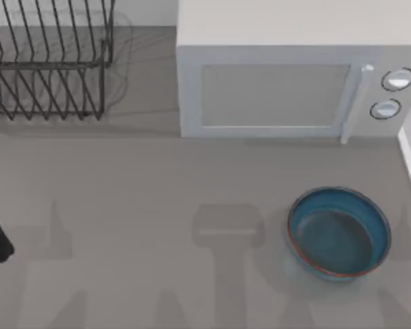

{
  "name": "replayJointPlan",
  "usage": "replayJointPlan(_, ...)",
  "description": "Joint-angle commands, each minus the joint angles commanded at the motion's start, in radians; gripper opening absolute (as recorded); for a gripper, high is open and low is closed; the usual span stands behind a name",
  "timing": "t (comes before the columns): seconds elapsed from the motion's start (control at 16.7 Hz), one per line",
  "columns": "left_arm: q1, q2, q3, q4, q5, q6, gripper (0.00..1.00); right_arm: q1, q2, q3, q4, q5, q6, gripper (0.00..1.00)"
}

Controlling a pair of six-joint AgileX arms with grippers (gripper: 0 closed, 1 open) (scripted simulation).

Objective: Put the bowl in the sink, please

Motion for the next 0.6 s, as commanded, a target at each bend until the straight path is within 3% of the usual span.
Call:
replayJointPlan(0.3,0.0,0.0,0.0,0.0,0.0,0.0,1.0,0.017,0.064,0.064,-0.059,-0.001,0.017,1.0)
replayJointPlan(0.6,0.0,0.0,0.0,0.0,0.0,0.0,1.0,0.079,0.384,0.334,-0.305,0.001,0.086,1.0)
